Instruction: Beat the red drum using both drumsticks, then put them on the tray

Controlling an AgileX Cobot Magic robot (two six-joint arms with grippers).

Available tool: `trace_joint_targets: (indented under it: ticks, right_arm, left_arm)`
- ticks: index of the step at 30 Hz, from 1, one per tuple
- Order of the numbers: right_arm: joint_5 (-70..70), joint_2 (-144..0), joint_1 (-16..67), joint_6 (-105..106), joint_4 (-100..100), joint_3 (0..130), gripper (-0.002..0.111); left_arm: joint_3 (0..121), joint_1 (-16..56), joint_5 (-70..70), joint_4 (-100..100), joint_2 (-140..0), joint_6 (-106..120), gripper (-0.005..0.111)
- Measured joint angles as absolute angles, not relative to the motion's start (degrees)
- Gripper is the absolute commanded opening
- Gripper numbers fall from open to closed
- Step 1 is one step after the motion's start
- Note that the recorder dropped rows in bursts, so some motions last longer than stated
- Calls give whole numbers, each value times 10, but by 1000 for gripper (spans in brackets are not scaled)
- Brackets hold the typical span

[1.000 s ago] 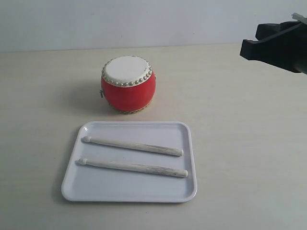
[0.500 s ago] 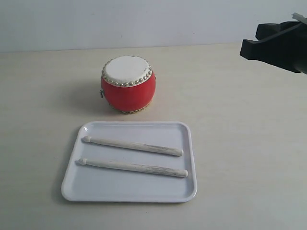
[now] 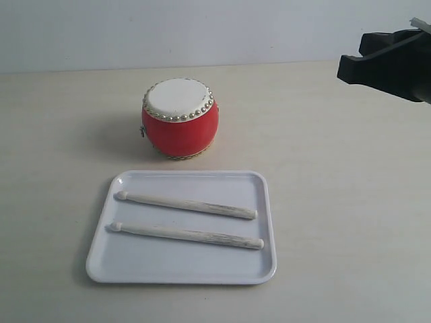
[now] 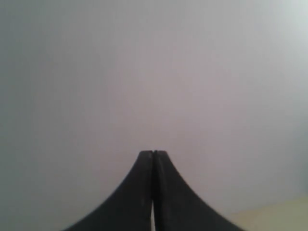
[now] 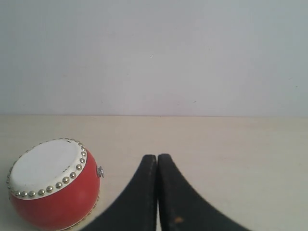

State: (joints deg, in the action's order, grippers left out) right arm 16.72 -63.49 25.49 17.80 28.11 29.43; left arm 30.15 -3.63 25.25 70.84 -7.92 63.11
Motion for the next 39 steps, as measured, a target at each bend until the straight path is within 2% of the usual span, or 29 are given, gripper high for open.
trace_joint_targets:
  ticks: [2, 6, 9, 22, 31, 39]
  right_arm:
    - [167, -635, 255, 178, 281, 294, 0]
    - [167, -635, 255, 178, 281, 294, 0]
    - [167, -635, 255, 178, 281, 294, 0]
    - [167, -635, 255, 178, 281, 294, 0]
    - [167, -635, 255, 178, 281, 294, 0]
    - [167, -635, 255, 178, 281, 294, 0]
  left_arm:
    - [284, -36, 223, 614, -80, 511, 0]
    - [237, -36, 178, 254, -80, 126, 0]
    - [196, -36, 169, 126, -81, 28, 0]
    - [23, -36, 105, -45, -72, -173, 0]
    - [2, -33, 127, -64, -6, -180, 0]
    - [2, 47, 174, -81, -4, -180, 0]
